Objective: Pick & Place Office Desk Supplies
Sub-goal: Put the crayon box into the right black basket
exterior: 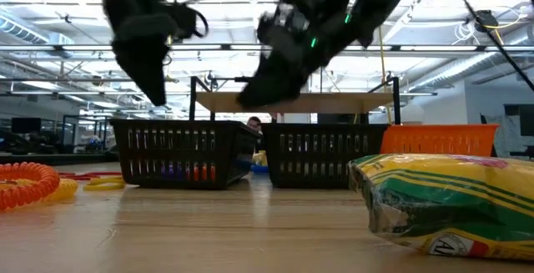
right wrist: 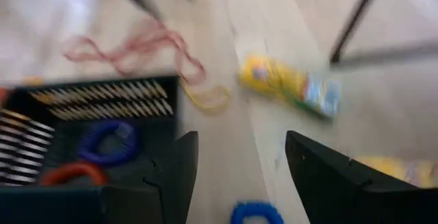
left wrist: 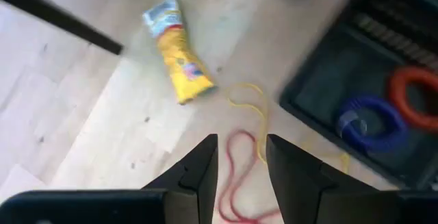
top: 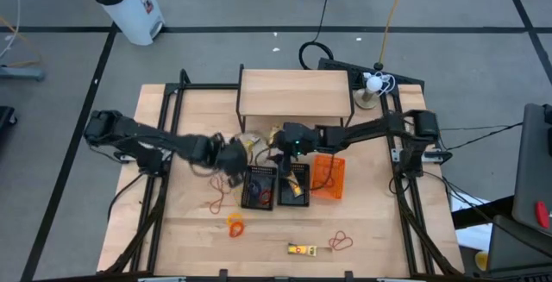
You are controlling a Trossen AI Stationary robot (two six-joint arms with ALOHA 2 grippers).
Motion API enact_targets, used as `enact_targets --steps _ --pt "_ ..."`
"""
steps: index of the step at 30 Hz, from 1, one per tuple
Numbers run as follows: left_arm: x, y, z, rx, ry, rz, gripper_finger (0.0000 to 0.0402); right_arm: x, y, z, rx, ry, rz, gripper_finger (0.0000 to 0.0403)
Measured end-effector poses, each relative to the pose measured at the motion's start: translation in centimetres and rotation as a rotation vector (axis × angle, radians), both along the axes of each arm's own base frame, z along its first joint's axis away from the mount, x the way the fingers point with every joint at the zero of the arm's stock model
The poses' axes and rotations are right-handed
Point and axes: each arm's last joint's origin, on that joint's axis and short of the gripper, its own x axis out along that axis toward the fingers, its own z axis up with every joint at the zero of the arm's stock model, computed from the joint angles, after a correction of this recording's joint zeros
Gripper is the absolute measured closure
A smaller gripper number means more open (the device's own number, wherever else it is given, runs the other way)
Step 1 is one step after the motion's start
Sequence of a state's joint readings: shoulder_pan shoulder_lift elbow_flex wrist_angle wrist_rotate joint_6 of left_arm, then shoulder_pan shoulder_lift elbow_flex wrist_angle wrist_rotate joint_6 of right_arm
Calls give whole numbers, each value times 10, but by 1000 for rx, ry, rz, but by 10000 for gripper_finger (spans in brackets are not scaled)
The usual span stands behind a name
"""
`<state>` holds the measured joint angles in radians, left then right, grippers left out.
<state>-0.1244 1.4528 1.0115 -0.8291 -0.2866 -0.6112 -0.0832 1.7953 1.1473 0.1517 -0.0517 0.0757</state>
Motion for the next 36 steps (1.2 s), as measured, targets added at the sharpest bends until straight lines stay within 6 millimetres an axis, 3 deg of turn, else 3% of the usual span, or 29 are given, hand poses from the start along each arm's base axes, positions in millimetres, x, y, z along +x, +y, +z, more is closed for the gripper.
enact_targets --steps 5,9,19,24,30,36 --pt "7 33 -3 -189 -17 59 279 -21 10 42 -73 -92 56 190" --pt "6 51 -3 -271 -26 107 268 -48 16 61 -159 -145 36 190" --pt "4 76 -7 -308 -27 244 172 -129 16 64 -225 -273 -93 190" --pt "11 81 -22 -308 11 258 144 -161 17 70 -209 -354 -108 190" --pt "24 83 -46 -305 64 241 145 -183 18 70 -191 -409 -121 190" --pt "30 88 -63 -307 98 239 150 -188 19 70 -190 -424 -121 190"
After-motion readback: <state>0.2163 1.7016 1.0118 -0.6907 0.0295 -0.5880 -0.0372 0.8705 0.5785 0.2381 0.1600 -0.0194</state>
